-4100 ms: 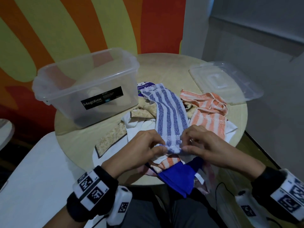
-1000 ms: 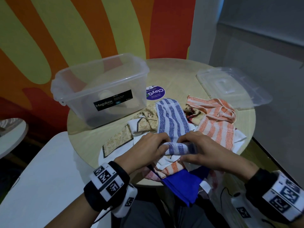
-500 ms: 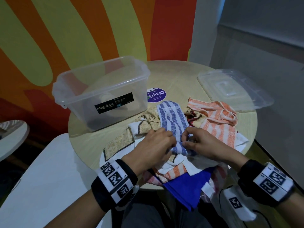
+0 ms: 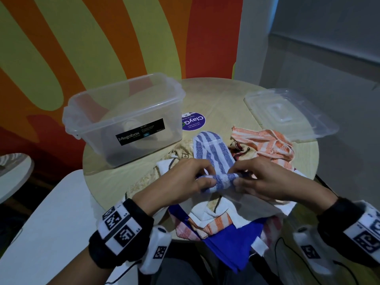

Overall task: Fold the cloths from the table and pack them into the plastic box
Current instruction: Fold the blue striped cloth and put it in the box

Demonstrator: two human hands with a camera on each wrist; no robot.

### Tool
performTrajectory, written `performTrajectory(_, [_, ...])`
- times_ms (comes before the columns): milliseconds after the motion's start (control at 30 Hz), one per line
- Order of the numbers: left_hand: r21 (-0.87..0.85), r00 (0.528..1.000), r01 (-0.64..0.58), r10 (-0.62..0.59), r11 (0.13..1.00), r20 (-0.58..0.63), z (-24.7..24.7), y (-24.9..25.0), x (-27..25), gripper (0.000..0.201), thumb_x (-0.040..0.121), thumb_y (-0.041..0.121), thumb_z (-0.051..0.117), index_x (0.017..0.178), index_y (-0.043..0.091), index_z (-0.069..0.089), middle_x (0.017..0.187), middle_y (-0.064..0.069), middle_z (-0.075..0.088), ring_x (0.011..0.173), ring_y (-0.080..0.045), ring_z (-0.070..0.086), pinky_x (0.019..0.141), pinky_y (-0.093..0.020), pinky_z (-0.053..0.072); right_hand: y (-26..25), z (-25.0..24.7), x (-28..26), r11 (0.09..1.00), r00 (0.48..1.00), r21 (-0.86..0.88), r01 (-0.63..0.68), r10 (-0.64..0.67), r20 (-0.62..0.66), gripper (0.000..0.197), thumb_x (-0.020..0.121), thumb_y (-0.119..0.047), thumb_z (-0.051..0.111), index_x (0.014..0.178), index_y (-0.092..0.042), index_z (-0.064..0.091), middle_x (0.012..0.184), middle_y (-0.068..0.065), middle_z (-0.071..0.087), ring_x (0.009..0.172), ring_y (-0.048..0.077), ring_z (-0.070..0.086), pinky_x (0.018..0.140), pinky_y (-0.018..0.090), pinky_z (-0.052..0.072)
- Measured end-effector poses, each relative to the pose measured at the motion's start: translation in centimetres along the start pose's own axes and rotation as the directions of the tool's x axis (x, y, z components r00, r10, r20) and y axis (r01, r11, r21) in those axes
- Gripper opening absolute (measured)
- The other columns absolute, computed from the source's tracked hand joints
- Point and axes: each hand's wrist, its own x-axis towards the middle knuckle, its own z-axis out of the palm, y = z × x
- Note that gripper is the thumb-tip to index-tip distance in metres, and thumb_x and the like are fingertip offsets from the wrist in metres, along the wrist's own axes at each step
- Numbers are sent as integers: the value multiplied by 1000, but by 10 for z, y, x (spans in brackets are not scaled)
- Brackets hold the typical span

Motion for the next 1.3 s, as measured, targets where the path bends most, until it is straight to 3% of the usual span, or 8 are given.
performTrajectory(133, [59, 993, 56, -62, 997, 102, 13, -2, -6, 18, 97, 36, 69, 103, 19, 73, 91, 5, 72, 80, -7, 65, 74, -34, 55, 6, 19, 1, 983, 987, 161, -89, 65, 150, 9, 102, -28, 60, 108, -29, 67, 94, -11, 68, 85, 6, 64, 74, 28, 52])
performTrajectory(333, [298, 995, -28, 56, 954, -86, 18, 1, -2, 22, 95, 43, 68, 93, 21, 62, 88, 9, 60, 86, -15, 57, 78, -39, 51, 17, 34, 11, 951, 988, 271, -151, 133, 82, 4, 102, -20, 61, 100, -18, 59, 80, -12, 58, 68, 1, 51, 65, 19, 41])
performTrajectory(533, [459, 987, -133, 76, 878, 141, 10, -9, 5, 45, 87, 65, 65, 108, 24, 67, 108, 8, 61, 105, -14, 50, 88, -40, 45, 14, 31, 22, 959, 984, 226, -172, 156, 86, 8, 100, -25, 63, 97, -19, 58, 88, 0, 64, 71, 10, 56, 65, 27, 46])
performTrajectory(767, [234, 995, -99, 94, 967, 30, 10, -29, 4, 17, 102, 32, 59, 113, 20, 58, 104, 3, 66, 93, -18, 59, 80, -38, 46, 3, 25, 13, 998, 998, -43, 47, -45, 38, 41, 84, -58, 72, 114, -34, 59, 111, -15, 56, 101, 4, 53, 82, 25, 47])
performTrajectory(900, [175, 995, -96, 102, 980, -25, 13, -35, 8, 13, 104, 28, 57, 95, 20, 52, 85, 7, 59, 75, -12, 51, 67, -31, 34, 11, 36, 16, 979, 987, -131, 157, -159, -3, 26, 91, -44, 58, 107, -24, 63, 101, -12, 55, 91, 5, 50, 77, 24, 42])
performTrajectory(1067, [162, 994, -112, 112, 980, 7, 13, -39, 1, 37, 87, 61, 67, 98, 28, 55, 93, 11, 57, 83, -9, 52, 70, -26, 41, 17, 22, 20, 998, 997, 32, 48, -50, 57, 10, 98, -33, 65, 102, -24, 68, 100, -13, 62, 89, 7, 59, 75, 24, 47])
performTrajectory(1167, [107, 993, -119, 120, 987, -10, 12, -43, -1, 27, 89, 41, 73, 106, 27, 57, 101, 11, 57, 91, -10, 53, 78, -29, 44, 15, 9, 17, 998, 994, 25, 49, -52, 93, 11, 99, -34, 64, 102, -24, 68, 99, -9, 65, 88, 11, 62, 78, 37, 51])
performTrajectory(1300, [77, 990, -143, 142, 987, 20, 9, -42, 2, 22, 98, 39, 66, 114, 24, 63, 106, 8, 58, 95, -8, 52, 81, -25, 42, 4, -3, 8, 994, 975, 2, 111, -109, 193, 7, 99, -28, 63, 95, -23, 64, 91, -8, 60, 82, 15, 57, 72, 31, 45])
